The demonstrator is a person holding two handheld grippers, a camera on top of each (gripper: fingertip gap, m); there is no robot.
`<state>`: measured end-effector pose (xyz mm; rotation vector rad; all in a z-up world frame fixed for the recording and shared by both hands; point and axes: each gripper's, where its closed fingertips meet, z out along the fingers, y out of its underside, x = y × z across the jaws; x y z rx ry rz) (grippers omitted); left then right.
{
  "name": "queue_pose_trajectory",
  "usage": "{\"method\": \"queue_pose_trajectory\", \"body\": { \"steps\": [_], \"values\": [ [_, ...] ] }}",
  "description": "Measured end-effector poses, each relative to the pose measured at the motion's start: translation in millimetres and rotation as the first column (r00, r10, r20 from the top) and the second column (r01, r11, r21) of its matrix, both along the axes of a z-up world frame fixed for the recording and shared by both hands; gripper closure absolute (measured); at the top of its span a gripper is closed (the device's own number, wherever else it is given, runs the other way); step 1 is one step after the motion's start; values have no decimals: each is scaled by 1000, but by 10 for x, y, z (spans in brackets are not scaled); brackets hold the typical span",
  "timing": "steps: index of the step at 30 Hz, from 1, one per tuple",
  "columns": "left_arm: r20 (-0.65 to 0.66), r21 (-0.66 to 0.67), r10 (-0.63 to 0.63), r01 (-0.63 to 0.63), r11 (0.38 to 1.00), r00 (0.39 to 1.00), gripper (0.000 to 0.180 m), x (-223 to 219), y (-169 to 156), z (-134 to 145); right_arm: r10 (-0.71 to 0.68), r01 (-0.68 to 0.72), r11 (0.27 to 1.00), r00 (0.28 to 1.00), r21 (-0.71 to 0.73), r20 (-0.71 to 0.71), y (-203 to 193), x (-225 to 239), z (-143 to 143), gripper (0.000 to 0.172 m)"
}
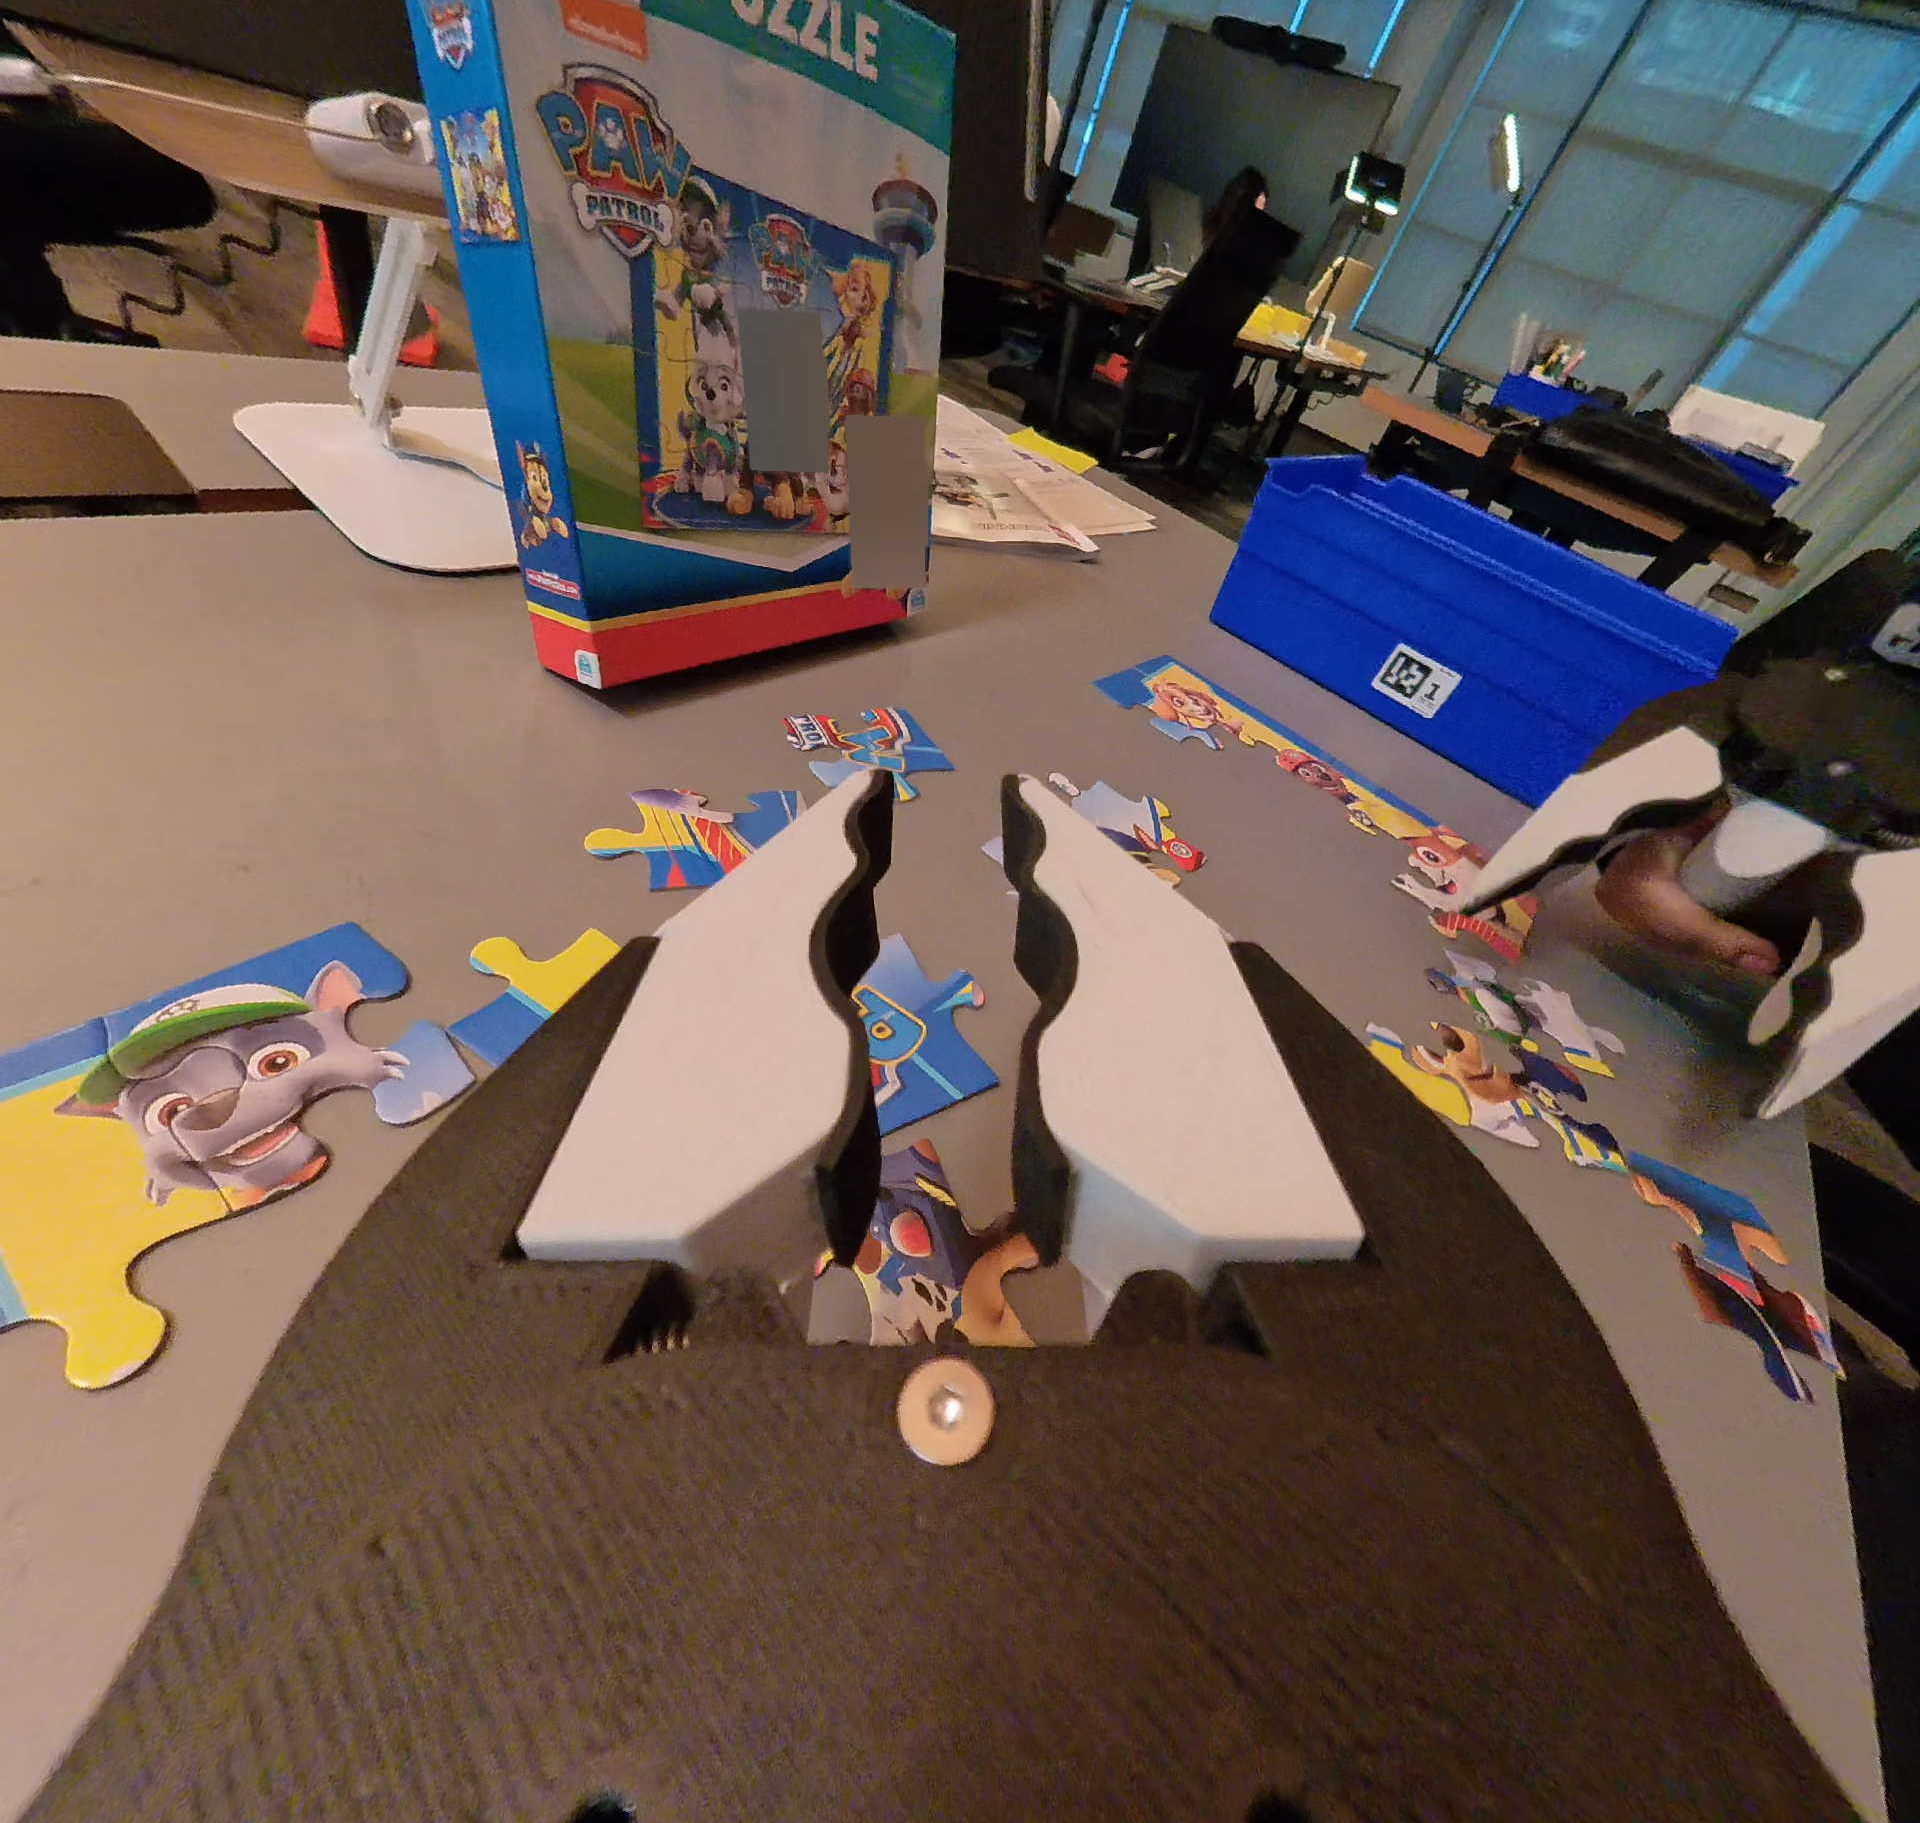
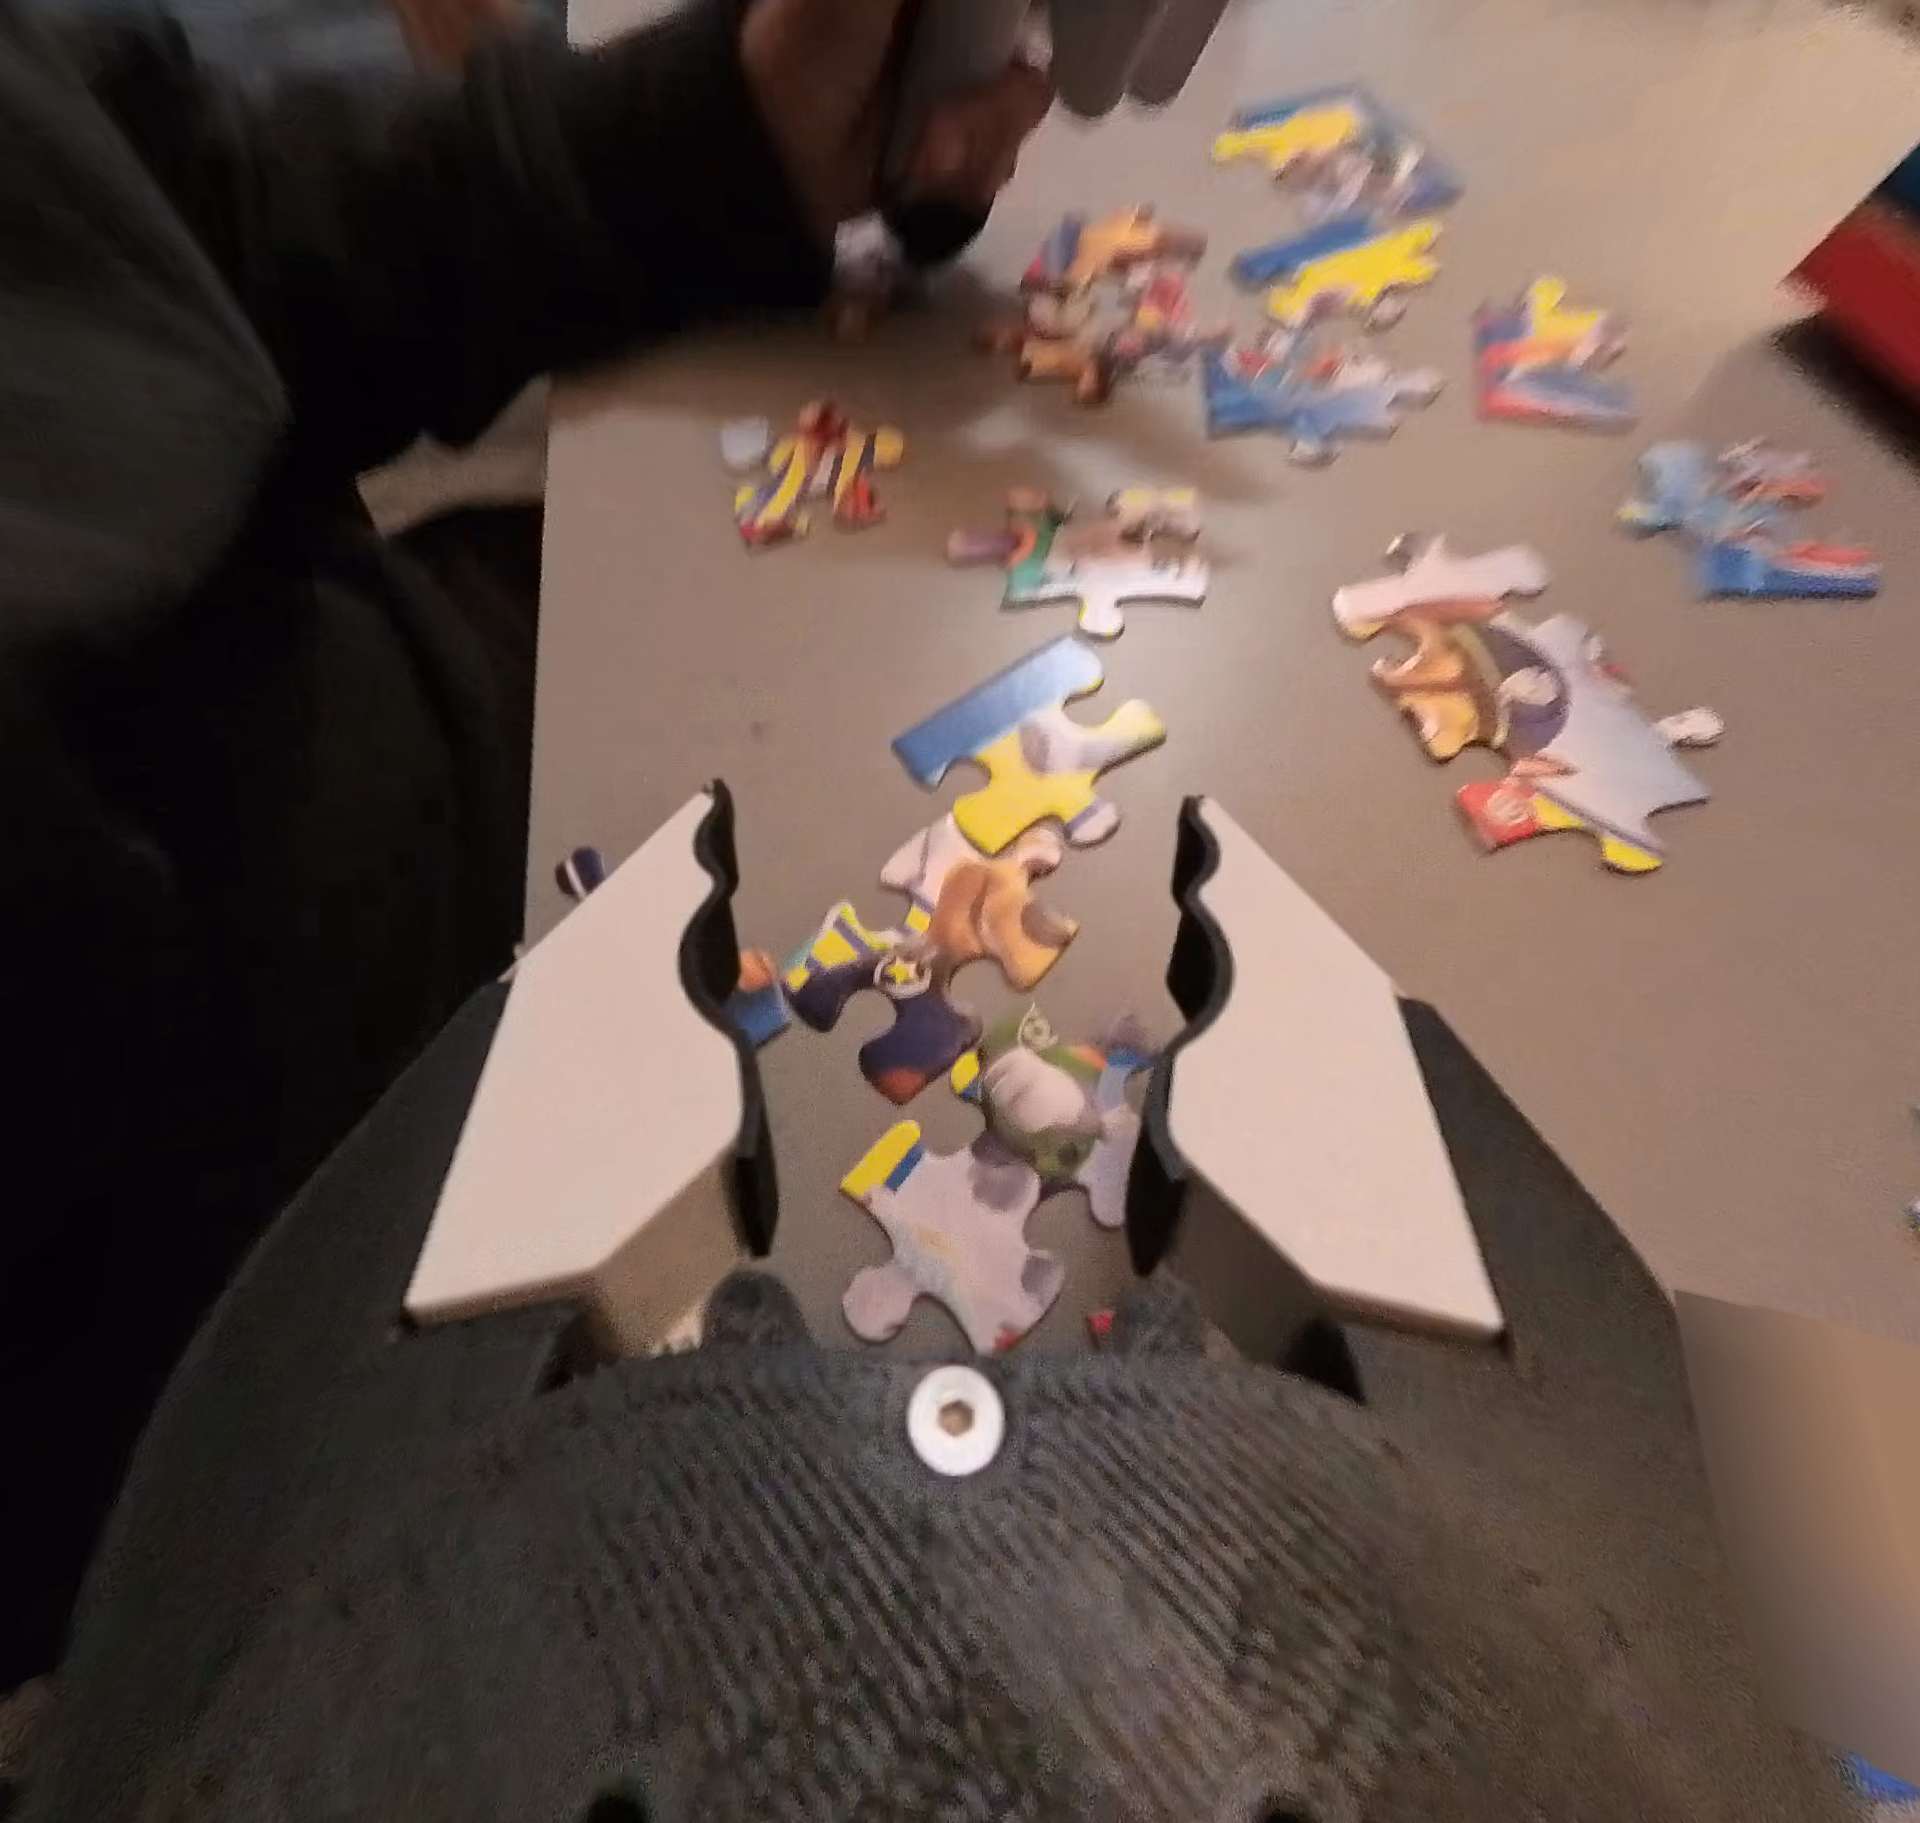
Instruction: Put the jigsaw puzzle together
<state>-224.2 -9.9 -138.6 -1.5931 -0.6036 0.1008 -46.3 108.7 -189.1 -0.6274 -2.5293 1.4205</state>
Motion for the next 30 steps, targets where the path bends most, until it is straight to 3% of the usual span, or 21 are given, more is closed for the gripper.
{"method": "queue_pose_trajectory", "body": {
  "steps": [4, 18, 23, 30],
  "values": [
    [-12, -31, -2, 2, 1000, 1000, 162, 8, 26, -43, 53, -56, 991, 998, 122, 25, 54, 30, -235, 86],
    [12, -54, -22, 23, 998, 1000, 162, 16, 68, -130, 334, -351, 894, 936, 280, 106, 55, 68, -458, 101],
    [12, -56, -24, 25, 998, 1000, 162, 18, 71, -132, 265, -287, 917, 957, 278, 114, 32, -56, -449, 118],
    [7, -64, -30, 30, 997, 1000, 162, 33, 83, -137, 174, -189, 939, 982, 287, 76, 10, -117, -357, 112]
  ]
}}
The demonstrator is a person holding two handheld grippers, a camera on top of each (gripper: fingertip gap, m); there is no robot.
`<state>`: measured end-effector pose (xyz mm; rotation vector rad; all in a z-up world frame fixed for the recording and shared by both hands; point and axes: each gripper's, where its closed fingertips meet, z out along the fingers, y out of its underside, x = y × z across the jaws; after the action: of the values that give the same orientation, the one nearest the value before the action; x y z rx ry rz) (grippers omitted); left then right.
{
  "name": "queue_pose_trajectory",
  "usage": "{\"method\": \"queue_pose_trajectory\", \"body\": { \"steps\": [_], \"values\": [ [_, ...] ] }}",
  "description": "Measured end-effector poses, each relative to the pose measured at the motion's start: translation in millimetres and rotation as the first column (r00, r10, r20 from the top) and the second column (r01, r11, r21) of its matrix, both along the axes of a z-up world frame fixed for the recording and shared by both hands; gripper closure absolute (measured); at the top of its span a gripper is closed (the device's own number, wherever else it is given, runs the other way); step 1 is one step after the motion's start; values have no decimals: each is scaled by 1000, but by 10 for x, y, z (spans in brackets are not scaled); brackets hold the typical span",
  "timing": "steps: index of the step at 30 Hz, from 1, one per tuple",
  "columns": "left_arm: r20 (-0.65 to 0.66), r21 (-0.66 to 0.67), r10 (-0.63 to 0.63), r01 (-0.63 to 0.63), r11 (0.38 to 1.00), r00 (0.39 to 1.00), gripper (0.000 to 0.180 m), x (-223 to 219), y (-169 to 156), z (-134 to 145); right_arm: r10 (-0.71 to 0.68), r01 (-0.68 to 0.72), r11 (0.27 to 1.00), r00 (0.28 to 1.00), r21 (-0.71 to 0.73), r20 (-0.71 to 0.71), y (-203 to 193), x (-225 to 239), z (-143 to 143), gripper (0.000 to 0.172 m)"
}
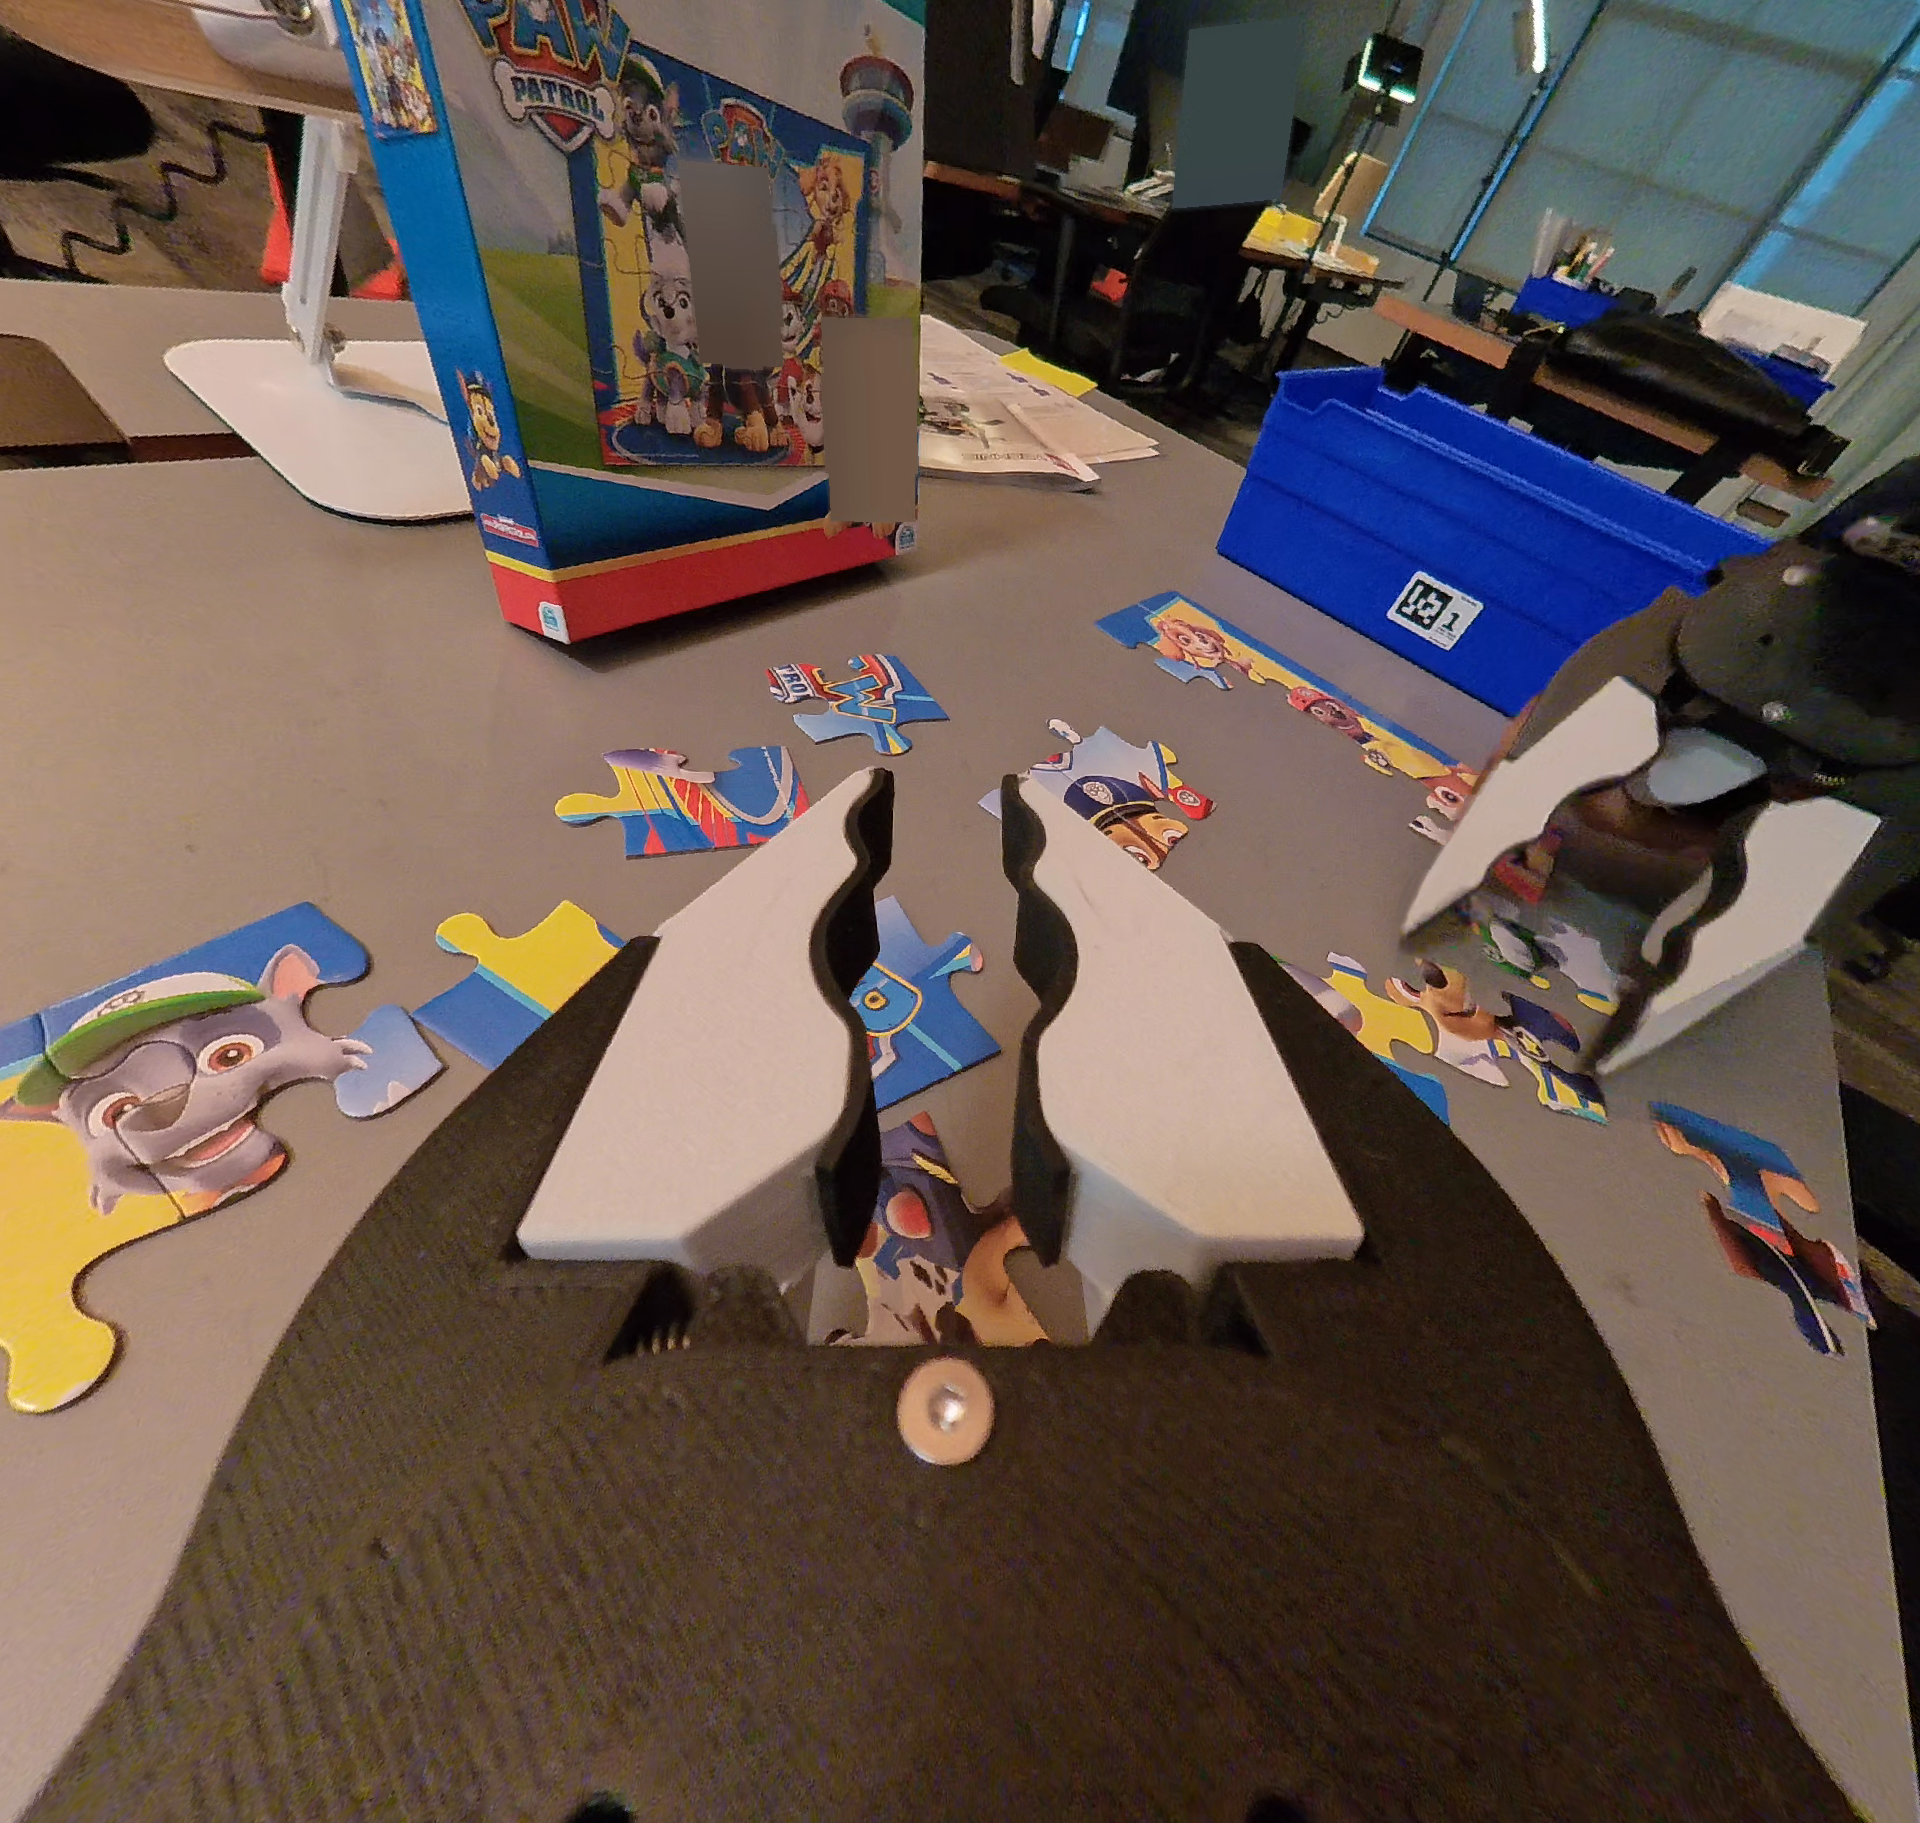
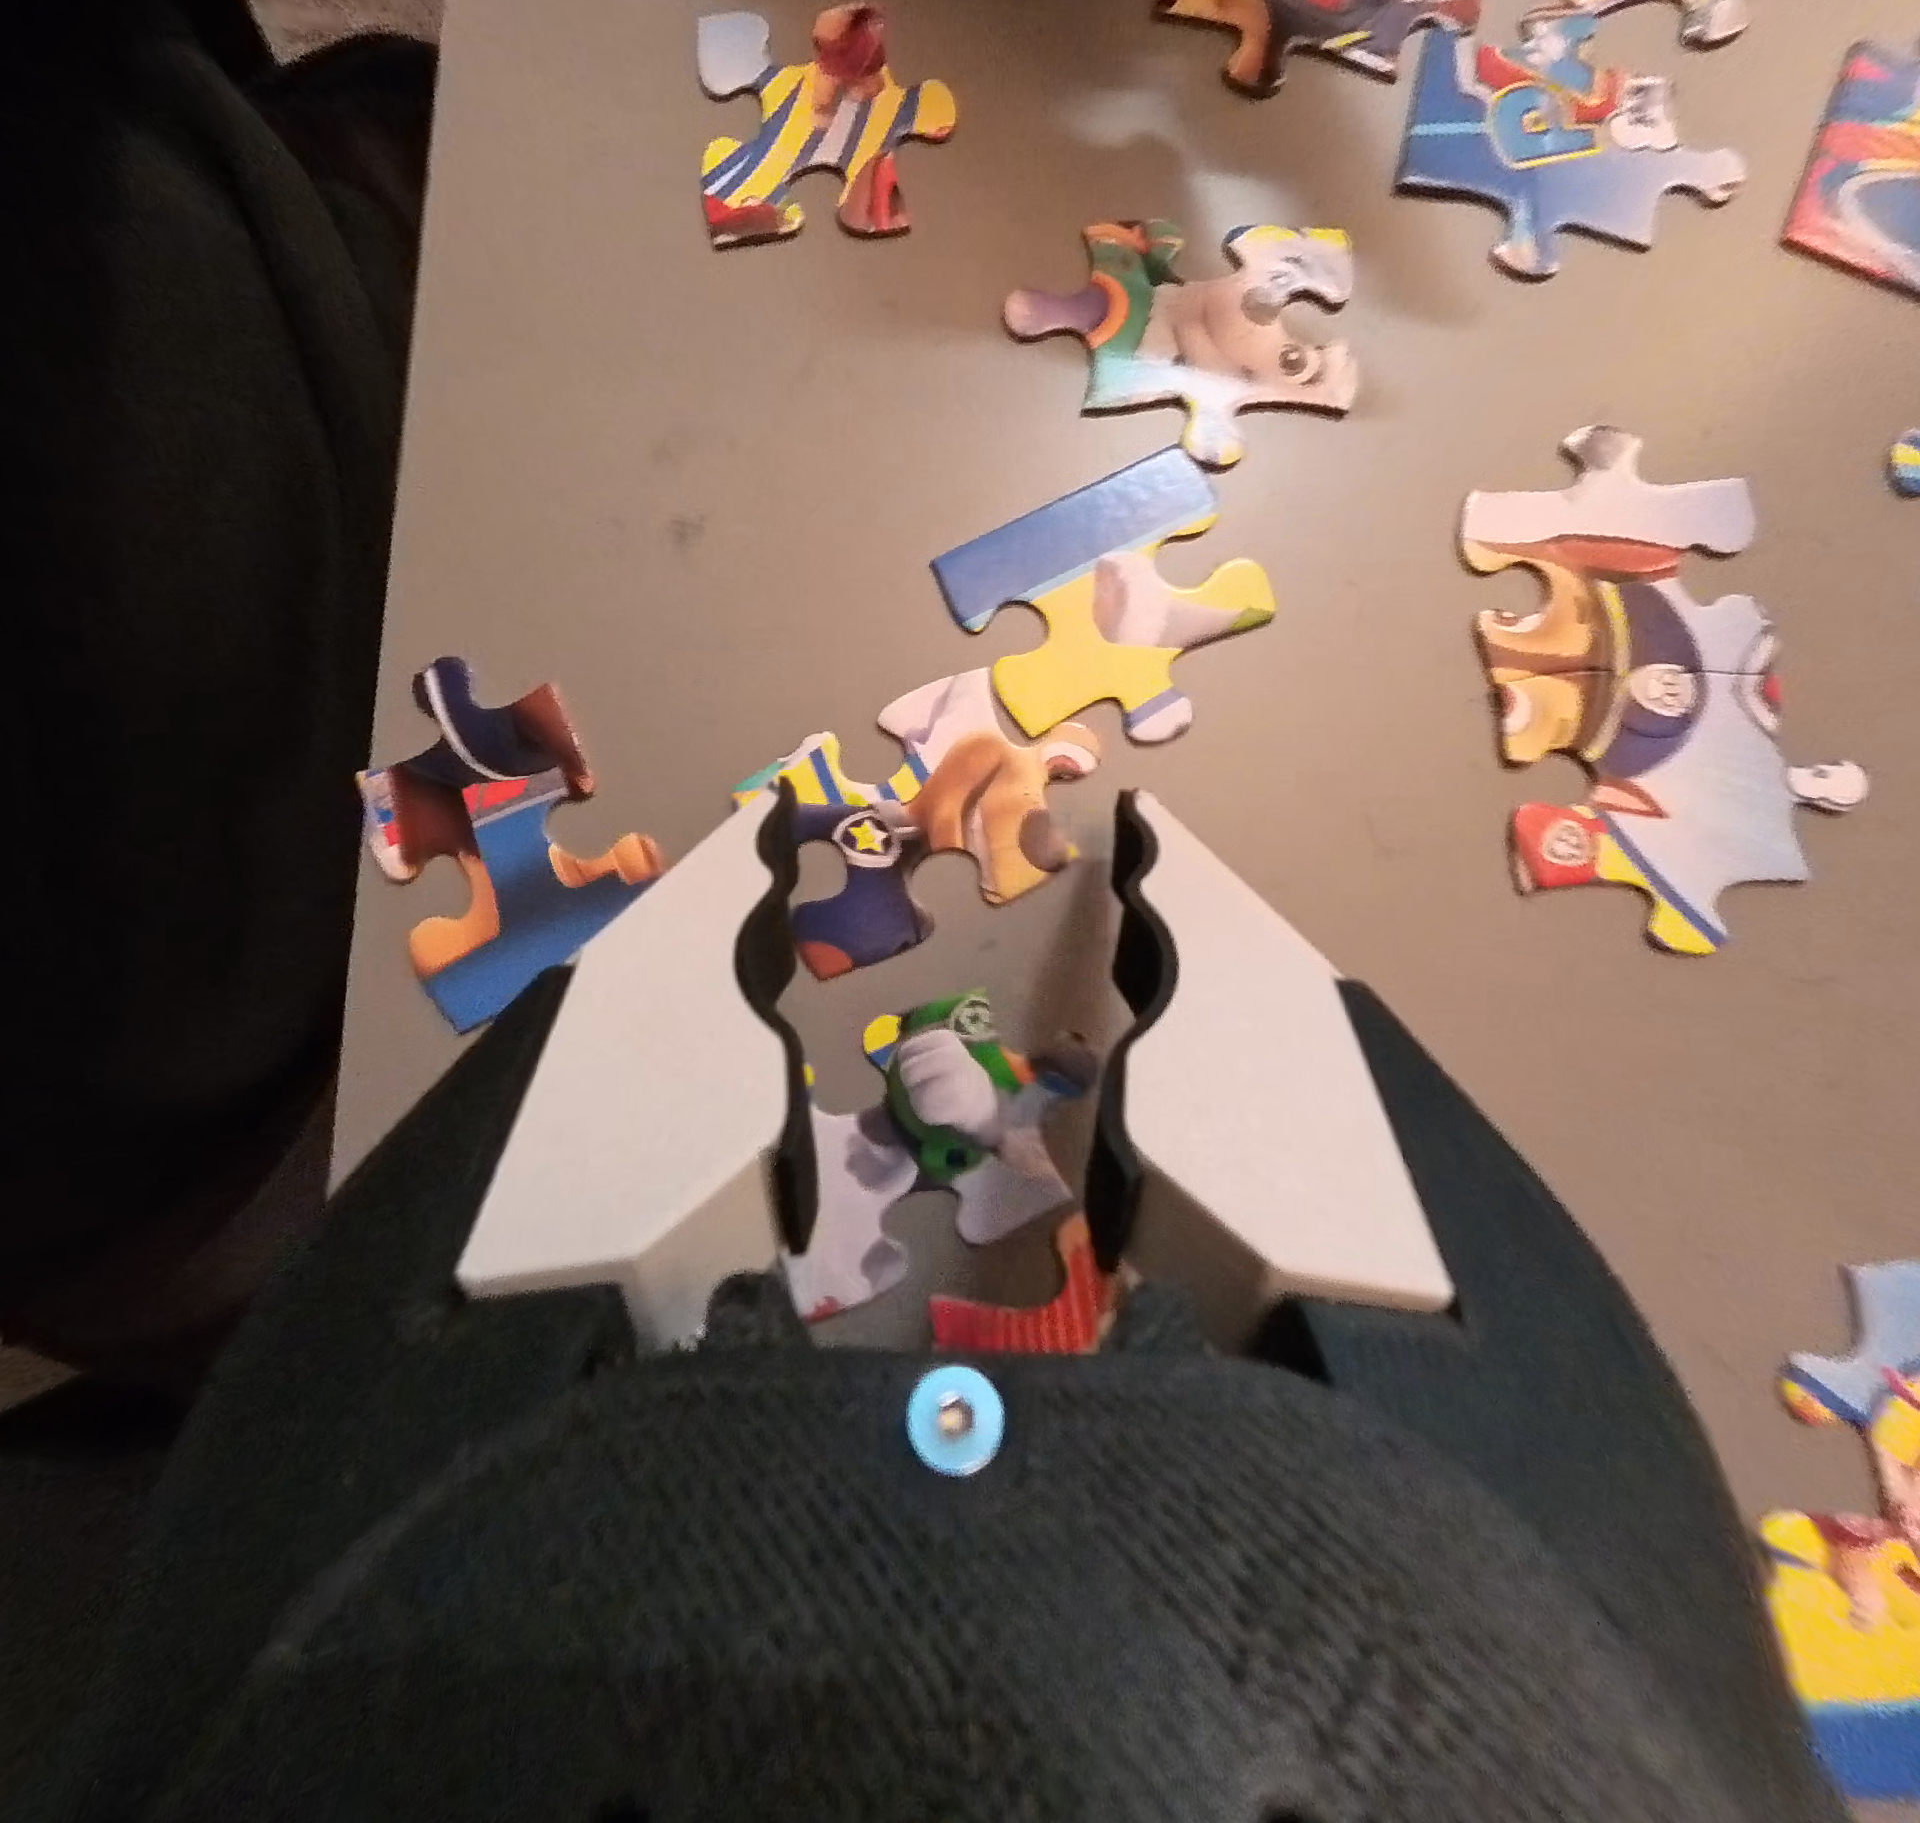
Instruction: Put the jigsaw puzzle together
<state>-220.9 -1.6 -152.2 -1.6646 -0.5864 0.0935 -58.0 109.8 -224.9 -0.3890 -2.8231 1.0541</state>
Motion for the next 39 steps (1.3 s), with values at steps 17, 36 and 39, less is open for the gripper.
{"method": "queue_pose_trajectory", "body": {
  "steps": [17, 36, 39],
  "values": [
    [-6, -21, -7, 7, 1000, 1000, 164, 23, 3, -18, 75, -75, 997, 996, 16, 42, -10, 79, -95, 122],
    [15, -9, -16, 16, 1000, 1000, 163, 21, 6, -21, 10, -11, 1000, 999, 19, 49, 113, 161, -87, 116],
    [14, -11, -16, 16, 1000, 1000, 163, 22, 8, -23, 23, -23, 1000, 999, 15, 48, 94, 203, -57, 116]
  ]
}}
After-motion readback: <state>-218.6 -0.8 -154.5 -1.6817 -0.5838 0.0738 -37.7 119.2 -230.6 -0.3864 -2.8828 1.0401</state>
